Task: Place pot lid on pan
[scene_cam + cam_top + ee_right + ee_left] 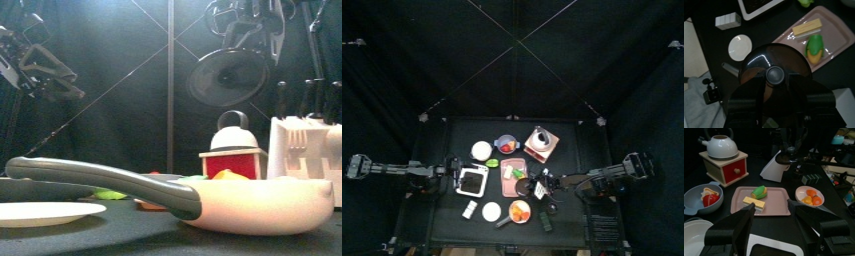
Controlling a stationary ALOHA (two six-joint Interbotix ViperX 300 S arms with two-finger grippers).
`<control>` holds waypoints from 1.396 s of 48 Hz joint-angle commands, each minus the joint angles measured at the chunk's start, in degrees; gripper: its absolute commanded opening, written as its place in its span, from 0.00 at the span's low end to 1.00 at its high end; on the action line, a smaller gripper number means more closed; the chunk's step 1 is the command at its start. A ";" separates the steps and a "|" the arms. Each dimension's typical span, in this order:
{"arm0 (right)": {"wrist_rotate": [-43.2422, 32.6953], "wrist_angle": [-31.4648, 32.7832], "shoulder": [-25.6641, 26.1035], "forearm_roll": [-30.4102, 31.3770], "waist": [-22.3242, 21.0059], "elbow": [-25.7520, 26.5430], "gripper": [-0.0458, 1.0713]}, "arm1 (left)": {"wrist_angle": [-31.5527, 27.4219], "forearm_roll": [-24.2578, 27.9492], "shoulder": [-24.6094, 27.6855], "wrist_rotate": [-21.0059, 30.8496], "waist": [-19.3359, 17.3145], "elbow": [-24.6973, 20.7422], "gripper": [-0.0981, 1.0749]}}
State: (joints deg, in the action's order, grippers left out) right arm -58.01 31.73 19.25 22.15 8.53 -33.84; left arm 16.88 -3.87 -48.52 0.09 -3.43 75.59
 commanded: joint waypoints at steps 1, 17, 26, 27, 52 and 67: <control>-3.08 2.64 1.93 2.90 0.53 2.81 0.61 | 0.09 -0.18 0.09 -0.09 0.00 -0.70 0.85; -30.15 8.44 2.64 31.82 12.13 -0.09 0.61 | 0.09 -0.09 0.09 -0.09 0.00 -0.62 0.85; -39.73 1.41 1.67 41.66 16.00 -5.19 0.60 | 0.00 -0.18 0.09 -0.18 -0.09 -0.70 0.85; -40.34 0.35 1.41 42.19 16.17 -5.63 0.60 | 0.09 -0.18 0.09 -0.18 -0.09 -0.70 0.85; -41.84 -17.93 -13.01 52.21 17.49 -5.10 0.60 | 0.00 -0.18 0.09 -0.09 -0.18 -0.62 0.85; -41.84 -18.37 -18.54 55.63 17.67 -3.69 0.60 | 0.00 -0.18 0.09 -0.09 -0.18 -0.53 0.85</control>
State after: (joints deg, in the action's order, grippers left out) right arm -99.84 13.45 0.53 77.26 26.19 -38.94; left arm 16.61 -3.96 -48.60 0.00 -3.52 75.67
